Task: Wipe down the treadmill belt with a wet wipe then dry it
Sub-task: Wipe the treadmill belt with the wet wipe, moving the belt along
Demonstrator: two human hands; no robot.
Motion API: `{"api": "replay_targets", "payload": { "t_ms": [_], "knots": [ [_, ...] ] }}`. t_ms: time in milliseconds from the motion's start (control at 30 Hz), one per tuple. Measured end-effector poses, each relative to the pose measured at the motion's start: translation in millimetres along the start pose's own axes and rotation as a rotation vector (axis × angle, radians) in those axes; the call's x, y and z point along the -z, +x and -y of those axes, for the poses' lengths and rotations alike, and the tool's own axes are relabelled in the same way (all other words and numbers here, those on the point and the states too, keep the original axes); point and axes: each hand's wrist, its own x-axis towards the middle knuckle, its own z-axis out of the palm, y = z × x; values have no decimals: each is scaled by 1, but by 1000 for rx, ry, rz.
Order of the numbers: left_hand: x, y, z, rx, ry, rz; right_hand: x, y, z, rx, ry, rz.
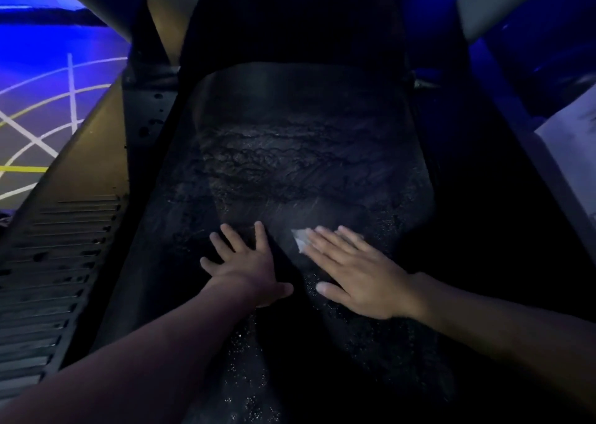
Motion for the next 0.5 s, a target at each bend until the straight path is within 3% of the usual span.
{"api": "replay_targets", "payload": {
  "t_ms": [67,133,200,300,400,433,500],
  "knots": [
    [1,-2,-11,-18,25,-30,1,-1,-20,-52,2,-54],
    [-3,-6,-23,-108,90,-110,8,4,-31,-297,44,-114],
    [-8,-10,-31,-177,177,-173,4,1,-21,-243,8,-30],
    [-7,-13,-33,-177,197,-116,2,-15,-21,-52,-22,-22],
    [-3,-15,-38,-163,108,-4,8,-14,-43,-390,67,-155],
    [-2,-16,-42,-143,61,26,7,-14,-36,-407,87,-144],
    [-2,-15,-50,-111,22,48,-3,-22,-24,-220,31,-74]
  ]
}}
